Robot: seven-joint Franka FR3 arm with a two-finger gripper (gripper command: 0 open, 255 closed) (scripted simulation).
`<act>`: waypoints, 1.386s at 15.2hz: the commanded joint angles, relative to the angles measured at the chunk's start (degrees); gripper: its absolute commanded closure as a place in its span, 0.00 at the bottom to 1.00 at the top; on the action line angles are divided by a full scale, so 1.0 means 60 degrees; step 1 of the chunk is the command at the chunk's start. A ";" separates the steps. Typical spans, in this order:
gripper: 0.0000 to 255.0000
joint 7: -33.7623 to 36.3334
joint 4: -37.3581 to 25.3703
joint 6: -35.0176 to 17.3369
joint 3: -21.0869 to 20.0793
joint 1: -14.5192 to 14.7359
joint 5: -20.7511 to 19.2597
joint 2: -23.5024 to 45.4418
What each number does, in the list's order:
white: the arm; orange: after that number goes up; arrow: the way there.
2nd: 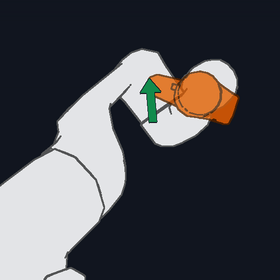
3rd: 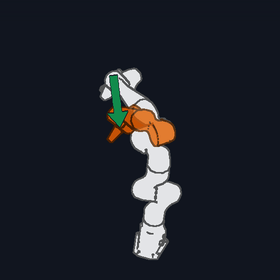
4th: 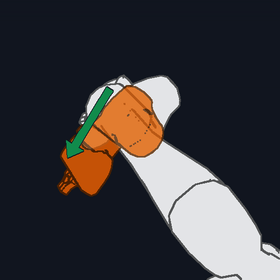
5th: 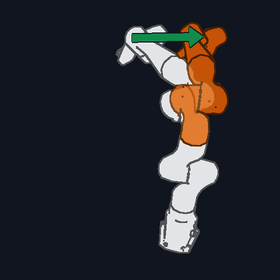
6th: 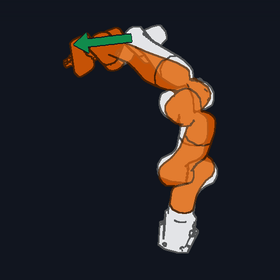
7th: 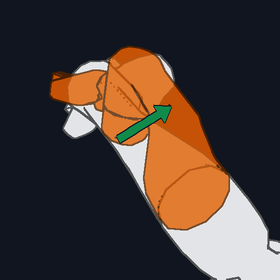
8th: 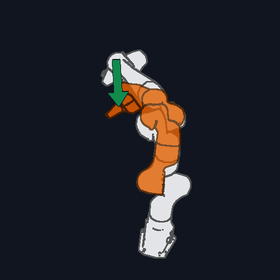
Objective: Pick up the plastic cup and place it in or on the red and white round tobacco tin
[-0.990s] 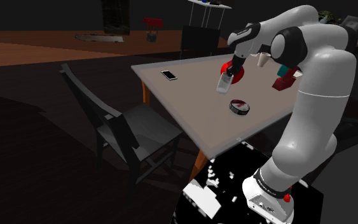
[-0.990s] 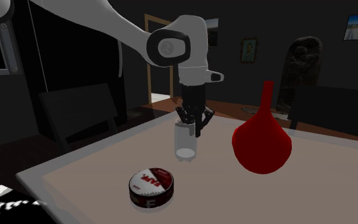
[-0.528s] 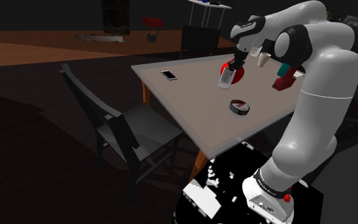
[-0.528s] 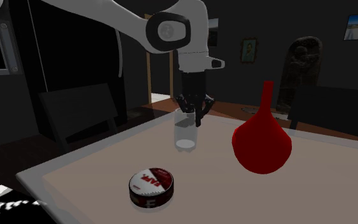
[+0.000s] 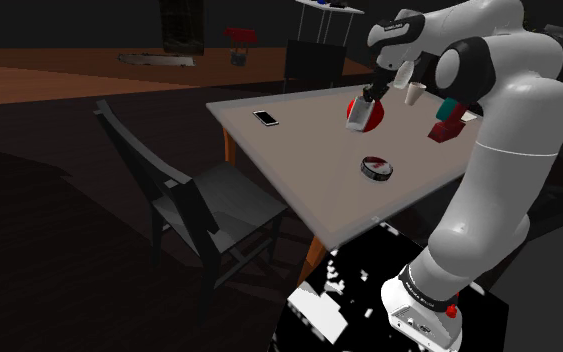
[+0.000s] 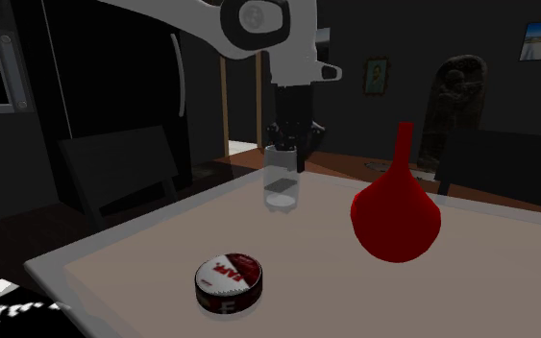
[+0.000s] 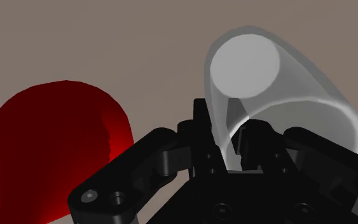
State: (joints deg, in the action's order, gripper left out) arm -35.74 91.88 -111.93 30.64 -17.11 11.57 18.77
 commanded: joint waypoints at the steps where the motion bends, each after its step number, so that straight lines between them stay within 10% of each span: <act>1: 1.00 0.0047 -0.0160 0.0220 0.0017 0.0013 -0.0049 -0.0075; 16: 1.00 0.0477 0.4065 0.0334 0.0386 0.0136 -0.2839 -0.5170; 21: 1.00 0.0465 0.4664 -0.0131 0.0415 0.0060 -0.2945 -0.5324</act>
State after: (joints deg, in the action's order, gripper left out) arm -32.89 119.28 -112.02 33.06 -16.73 -6.12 -13.26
